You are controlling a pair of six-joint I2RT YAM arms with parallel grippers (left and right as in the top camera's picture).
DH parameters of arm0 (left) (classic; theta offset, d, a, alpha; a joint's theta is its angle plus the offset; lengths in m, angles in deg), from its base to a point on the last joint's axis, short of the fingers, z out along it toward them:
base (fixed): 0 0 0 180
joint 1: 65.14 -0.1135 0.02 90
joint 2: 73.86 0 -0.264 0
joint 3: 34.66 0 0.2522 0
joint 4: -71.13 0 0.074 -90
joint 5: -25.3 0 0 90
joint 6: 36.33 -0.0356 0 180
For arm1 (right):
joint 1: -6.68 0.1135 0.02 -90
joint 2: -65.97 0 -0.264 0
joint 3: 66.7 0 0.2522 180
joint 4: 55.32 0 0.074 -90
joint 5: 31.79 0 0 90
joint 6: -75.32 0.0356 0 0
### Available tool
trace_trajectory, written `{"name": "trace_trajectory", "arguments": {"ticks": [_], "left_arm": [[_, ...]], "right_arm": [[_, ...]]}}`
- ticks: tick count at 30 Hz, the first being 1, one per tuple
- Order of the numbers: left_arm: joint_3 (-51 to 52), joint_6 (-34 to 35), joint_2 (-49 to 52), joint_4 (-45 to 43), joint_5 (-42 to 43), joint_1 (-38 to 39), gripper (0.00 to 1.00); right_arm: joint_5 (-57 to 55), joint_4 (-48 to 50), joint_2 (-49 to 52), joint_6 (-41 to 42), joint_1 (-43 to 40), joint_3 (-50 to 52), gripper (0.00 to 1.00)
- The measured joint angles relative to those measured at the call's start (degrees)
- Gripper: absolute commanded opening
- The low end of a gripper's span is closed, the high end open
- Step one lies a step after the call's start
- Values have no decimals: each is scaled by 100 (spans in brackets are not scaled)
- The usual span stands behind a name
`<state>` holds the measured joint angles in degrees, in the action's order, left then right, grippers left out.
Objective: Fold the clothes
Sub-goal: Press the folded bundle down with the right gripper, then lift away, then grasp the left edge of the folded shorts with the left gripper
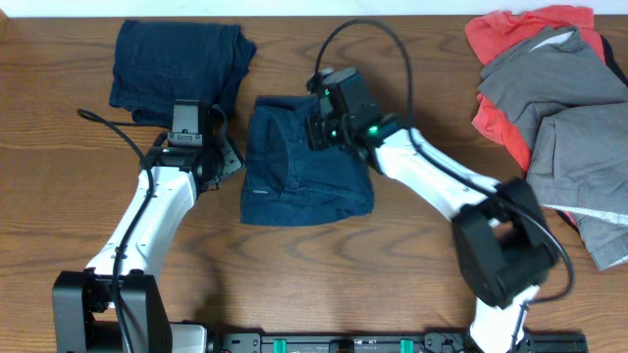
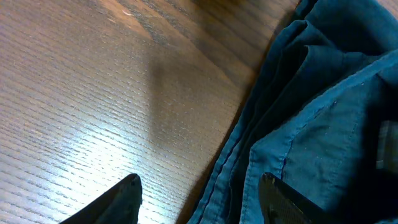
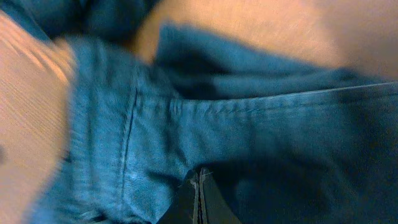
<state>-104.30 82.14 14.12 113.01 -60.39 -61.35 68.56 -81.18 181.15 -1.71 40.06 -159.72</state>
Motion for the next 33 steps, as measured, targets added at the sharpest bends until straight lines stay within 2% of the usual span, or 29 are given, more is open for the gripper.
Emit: {"name": "trace_trajectory", "arguments": {"ticks": [8,10,15,16,17,18,20,21,25,33], "left_arm": [[0,0,0,-2,0,0,63],[0,0,0,-2,-2,0,69],[0,0,0,-11,0,0,70],[0,0,0,-13,-2,0,71],[0,0,0,-13,-2,0,73],[0,0,0,-15,-2,0,74],[0,-44,0,-39,52,0,76],[0,-136,0,-85,138,0,79],[0,-507,0,-291,575,0,100],[0,-1209,136,-686,1423,2,98]], "right_arm": [[-37,131,603,-988,109,15,1],[-61,144,704,-1073,109,15,1],[-81,114,765,-1145,109,-2,1],[-81,66,765,-1150,109,-26,4],[-85,-20,750,-1154,107,-57,17],[-90,-122,704,-1126,107,-79,47],[-83,-411,562,-1113,96,-144,99],[-96,-590,437,-1108,92,-199,99],[-107,-1156,-317,-1110,-26,-498,99],[-258,-1950,-1932,-1110,-750,-850,99]]}}
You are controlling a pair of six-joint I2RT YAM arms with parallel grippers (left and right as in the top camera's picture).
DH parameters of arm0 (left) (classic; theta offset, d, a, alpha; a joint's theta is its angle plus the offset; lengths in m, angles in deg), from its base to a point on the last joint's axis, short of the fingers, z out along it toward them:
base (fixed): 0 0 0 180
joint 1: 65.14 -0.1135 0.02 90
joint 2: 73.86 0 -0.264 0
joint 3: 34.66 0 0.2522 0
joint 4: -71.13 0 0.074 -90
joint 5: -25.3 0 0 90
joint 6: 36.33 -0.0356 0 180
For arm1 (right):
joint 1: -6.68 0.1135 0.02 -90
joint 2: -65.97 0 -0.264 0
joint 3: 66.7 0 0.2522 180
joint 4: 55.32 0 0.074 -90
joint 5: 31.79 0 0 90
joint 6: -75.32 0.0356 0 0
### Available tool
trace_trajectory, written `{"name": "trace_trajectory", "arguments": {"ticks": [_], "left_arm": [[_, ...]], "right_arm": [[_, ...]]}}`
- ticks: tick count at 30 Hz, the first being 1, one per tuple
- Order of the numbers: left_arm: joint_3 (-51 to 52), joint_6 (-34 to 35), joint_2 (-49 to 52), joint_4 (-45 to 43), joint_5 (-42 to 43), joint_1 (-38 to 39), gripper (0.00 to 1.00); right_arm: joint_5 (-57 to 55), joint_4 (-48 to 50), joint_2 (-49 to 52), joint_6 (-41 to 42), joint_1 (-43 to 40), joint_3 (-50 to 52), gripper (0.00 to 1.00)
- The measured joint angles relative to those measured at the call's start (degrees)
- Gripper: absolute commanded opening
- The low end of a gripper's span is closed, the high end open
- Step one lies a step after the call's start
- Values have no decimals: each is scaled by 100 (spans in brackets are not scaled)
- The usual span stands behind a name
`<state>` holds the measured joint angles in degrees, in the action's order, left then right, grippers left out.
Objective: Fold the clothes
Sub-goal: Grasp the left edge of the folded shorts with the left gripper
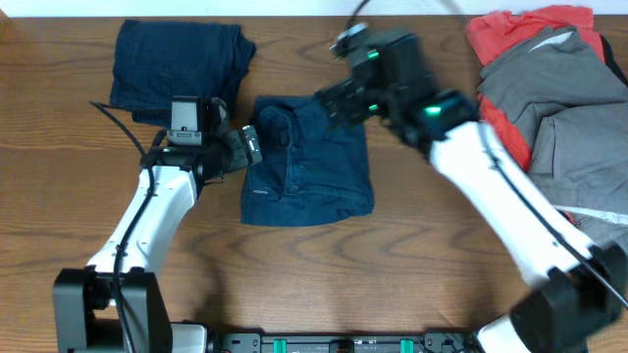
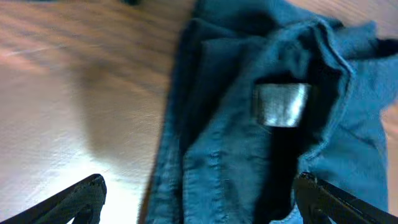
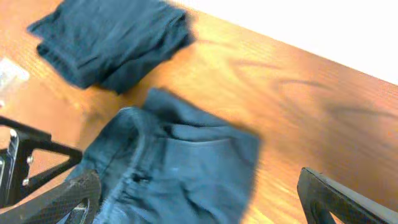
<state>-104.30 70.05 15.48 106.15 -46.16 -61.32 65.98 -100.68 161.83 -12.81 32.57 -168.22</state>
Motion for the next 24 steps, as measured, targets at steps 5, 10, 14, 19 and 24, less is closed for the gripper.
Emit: {"name": "trace_trajectory", "arguments": {"ticks": [5,10,14,19,24], "left_arm": [[0,-431,461,-269,448,96,98],[0,-793,605,-487,614,505,98],[0,-1091,610,-564,636,879,98],[0,-1241,822,-643,304,1049,98],[0,-1250,1283,-643,-365,1049,98]], "right_arm": [[-87,-538,-33,50,-455,11,99],[-118,-841,33,129,-791,24,99],[-122,-857,33,179,-890,24,99],[-81,-898,33,201,-887,24,99],[-74,-946,33,201,-887,26,99]]}}
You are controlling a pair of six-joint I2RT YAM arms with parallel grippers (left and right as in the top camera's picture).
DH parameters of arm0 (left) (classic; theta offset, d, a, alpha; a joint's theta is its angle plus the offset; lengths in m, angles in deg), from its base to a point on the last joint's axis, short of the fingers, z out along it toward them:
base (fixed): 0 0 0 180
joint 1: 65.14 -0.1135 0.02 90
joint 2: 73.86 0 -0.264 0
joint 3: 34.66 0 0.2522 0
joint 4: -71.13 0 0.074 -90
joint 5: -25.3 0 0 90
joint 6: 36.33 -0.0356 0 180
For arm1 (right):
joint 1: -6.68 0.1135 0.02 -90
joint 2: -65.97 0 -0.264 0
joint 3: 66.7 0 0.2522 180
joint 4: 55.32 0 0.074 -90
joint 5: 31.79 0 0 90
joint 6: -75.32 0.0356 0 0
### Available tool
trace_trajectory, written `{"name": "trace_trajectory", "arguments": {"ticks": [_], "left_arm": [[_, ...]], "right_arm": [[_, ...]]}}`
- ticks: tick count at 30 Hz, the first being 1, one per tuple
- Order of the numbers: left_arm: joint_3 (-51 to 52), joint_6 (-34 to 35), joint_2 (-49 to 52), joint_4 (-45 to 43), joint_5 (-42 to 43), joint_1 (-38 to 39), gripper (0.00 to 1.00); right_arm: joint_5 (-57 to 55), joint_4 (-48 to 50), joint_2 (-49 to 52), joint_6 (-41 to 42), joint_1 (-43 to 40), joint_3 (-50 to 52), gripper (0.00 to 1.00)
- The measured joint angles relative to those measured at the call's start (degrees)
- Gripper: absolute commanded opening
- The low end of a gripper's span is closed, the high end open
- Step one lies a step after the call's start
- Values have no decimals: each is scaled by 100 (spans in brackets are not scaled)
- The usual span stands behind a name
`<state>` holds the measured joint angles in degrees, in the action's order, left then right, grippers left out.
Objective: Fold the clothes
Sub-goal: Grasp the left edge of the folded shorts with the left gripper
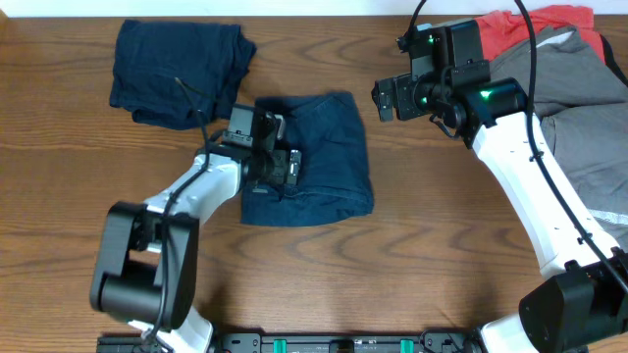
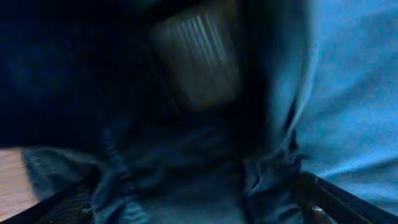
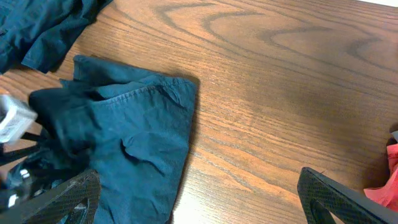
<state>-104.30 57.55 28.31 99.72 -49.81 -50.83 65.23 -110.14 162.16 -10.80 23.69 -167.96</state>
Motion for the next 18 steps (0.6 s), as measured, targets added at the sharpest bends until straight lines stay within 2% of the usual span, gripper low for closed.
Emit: {"name": "trace_trajectory", "arguments": {"ticks": [7,18], "left_arm": [[-11,61,42,120,-769,11,98],[-13,92,42,203,-1370,11,98]], "right_arm": [[2,-26,0,2,0,0,99],[2,-26,0,2,-2,0,99]]}}
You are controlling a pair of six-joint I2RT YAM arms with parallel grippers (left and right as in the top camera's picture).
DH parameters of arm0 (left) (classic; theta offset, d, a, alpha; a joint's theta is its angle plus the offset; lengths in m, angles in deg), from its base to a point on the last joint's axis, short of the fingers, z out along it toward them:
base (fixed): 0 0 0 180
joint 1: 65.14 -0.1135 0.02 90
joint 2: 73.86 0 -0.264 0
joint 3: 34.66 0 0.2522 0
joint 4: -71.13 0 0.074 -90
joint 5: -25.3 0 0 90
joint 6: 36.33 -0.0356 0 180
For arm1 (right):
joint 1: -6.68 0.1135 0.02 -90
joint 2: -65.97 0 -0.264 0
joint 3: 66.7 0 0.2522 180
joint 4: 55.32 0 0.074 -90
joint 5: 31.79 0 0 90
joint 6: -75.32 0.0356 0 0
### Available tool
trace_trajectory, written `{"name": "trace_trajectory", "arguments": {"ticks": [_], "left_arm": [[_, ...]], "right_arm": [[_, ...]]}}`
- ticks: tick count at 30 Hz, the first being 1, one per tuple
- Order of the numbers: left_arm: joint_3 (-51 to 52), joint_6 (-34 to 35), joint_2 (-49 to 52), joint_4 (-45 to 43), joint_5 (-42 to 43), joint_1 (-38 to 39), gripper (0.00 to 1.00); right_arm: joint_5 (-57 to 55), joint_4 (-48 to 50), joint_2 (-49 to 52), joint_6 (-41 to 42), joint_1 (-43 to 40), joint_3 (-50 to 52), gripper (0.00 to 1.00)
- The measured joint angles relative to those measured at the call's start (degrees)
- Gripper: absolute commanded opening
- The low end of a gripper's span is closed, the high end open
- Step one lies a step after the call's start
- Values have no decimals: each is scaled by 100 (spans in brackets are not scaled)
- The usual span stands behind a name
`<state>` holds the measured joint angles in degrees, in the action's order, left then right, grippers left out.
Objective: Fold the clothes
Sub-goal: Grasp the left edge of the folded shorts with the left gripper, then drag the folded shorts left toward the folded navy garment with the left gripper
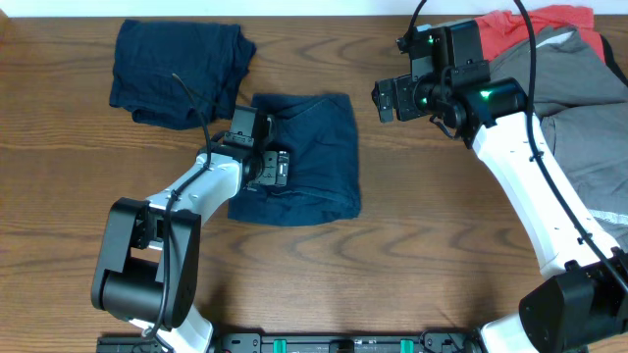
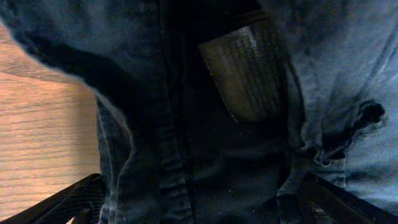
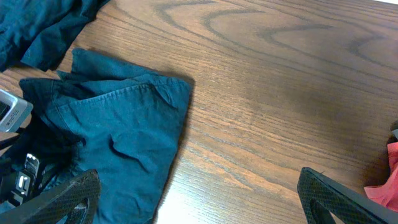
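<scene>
The folded blue denim garment [image 1: 312, 157] lies flat at the table's middle, with a grey label [image 2: 245, 71] showing in the left wrist view. My left gripper [image 1: 271, 168] rests low on its left part, fingers [image 2: 87, 198] spread wide with cloth filling the space between them [image 2: 202, 208]. My right gripper [image 1: 391, 99] hangs open above bare wood to the garment's right, nothing in it [image 3: 199, 208]. The garment [image 3: 118, 137] also shows at the left of the right wrist view.
A folded dark navy garment [image 1: 177, 59] lies at the back left. A loose pile of grey clothes [image 1: 569, 127] over a red one [image 1: 500, 34] fills the back right. Bare wood [image 1: 422, 216] lies between the blue garment and the pile.
The blue garment and my left gripper on it have shifted a little to the left, toward the navy stack. My right arm has not moved.
My right gripper was shut low on the blue garment's top edge, the left open beside its left edge. Then the right was open and lifted off. Later it hung near the pile while the left sat on the garment, which now lies further left.
</scene>
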<state>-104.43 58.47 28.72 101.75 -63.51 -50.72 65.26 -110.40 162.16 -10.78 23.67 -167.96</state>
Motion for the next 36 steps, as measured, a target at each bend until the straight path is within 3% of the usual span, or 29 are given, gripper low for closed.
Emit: {"name": "trace_trajectory", "arguments": {"ticks": [1,3,8,10,11,22,24,28,36], "left_arm": [[0,11,0,-4,-13,0,98],[0,52,7,-17,0,0,85],[-118,136,208,-131,247,7,27],[-195,144,275,-157,337,2,9],[-212,177,284,-164,361,-9,6],[-227,278,286,-181,691,-382,8],[-227,293,286,-175,713,-411,31],[-234,232,262,-63,634,-448,69],[-229,-195,-15,96,-111,-468,84]], "right_arm": [[0,0,0,0,0,0,99],[0,0,0,0,2,0,99],[0,-2,0,0,2,0,99],[0,-20,0,0,2,0,99],[0,-37,0,0,0,-2,99],[-2,-96,0,0,0,0,99],[-2,-94,0,0,0,0,99],[-2,-92,0,0,0,0,99],[-4,-94,0,0,0,0,99]]}}
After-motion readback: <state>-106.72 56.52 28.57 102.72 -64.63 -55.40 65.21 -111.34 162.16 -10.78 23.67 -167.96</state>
